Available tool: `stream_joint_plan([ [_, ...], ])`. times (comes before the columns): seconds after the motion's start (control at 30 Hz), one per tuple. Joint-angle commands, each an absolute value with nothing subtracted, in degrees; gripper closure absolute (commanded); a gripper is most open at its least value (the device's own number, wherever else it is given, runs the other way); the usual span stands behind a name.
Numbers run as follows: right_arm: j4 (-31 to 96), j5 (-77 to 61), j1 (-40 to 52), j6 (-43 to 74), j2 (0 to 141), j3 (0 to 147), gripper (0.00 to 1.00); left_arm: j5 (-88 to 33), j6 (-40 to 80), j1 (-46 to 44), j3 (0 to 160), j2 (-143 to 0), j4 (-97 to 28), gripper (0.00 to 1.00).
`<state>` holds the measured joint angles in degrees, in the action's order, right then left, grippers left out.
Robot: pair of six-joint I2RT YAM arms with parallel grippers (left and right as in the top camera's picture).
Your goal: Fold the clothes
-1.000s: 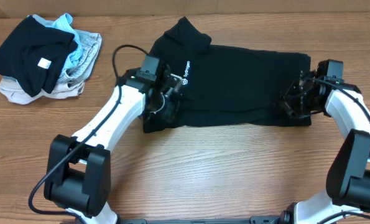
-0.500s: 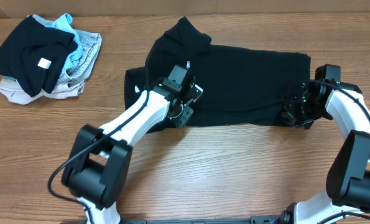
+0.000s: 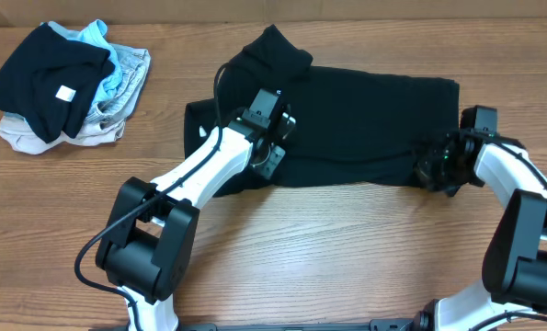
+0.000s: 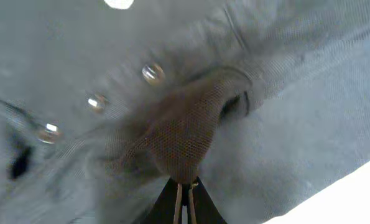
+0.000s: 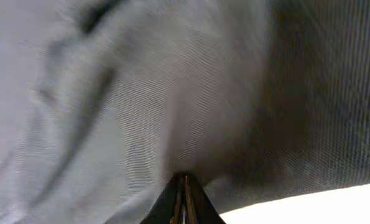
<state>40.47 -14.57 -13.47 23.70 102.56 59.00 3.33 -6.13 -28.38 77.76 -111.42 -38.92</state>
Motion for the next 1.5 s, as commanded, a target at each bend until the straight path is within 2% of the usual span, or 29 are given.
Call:
stream_joint_plan([
  [0.0,39.94,-13.47,-13.54,24.25,102.67,58.50,0.96,8.62,-5.58,-28.01,79.53,-111.46,-36.93,0.96],
  [0.17,39.90,-13.50,-13.54,24.25,102.67,58.50,0.96,10.46,-3.16,-26.04,80.01,-111.46,-29.80,0.92],
  [0.27,39.90,-13.50,-13.54,24.25,102.67,58.50,0.96,10.44,-1.43,-24.67,82.06,-111.46,-29.98,0.84],
  [0.4,39.92,-13.50,-13.54,24.25,102.67,58.50,0.95,10.15,-1.76,-24.43,88.64,-111.44,-39.07,0.58],
  [0.43,39.92,-13.47,-13.54,24.25,102.67,58.50,0.95,9.69,-2.02,-24.47,90.50,-111.44,-42.28,0.53],
  [0.47,39.92,-13.47,-13.54,24.25,102.67,58.50,0.95,8.71,-2.79,-24.56,92.16,-111.44,-45.58,0.52],
  [0.5,39.92,-13.50,-13.54,24.25,102.67,58.50,0.95,7.38,-2.79,-24.58,93.62,-111.44,-48.93,0.52],
  [0.53,39.92,-13.50,-13.54,24.25,102.67,58.50,0.95,4.80,-2.79,-24.56,94.78,-111.44,-52.40,0.59],
  [0.57,39.90,-13.47,-13.54,24.25,102.67,58.50,0.95,2.07,-2.83,-24.56,95.11,-111.44,-54.78,0.69],
  [0.63,39.94,-13.47,-13.54,24.25,102.67,58.50,0.95,-2.87,-3.05,-24.56,94.24,-111.79,-59.72,0.96],
  [0.77,39.94,-13.50,-13.54,24.25,102.67,58.50,0.95,-3.07,-2.98,-24.56,89.49,-112.40,-61.01,0.96],
  [1.07,39.92,-13.50,-13.54,24.25,102.67,58.50,0.95,-2.74,-2.52,-24.38,77.84,-112.42,-47.90,0.96],
  [1.23,39.90,-13.50,-13.54,24.25,102.67,58.50,0.95,3.66,0.62,-24.32,77.10,-112.42,-41.06,0.95],
  [1.47,40.12,-13.50,-13.54,24.25,102.67,58.50,0.95,-3.31,2.13,-24.51,77.08,-112.42,-42.57,0.96],
])
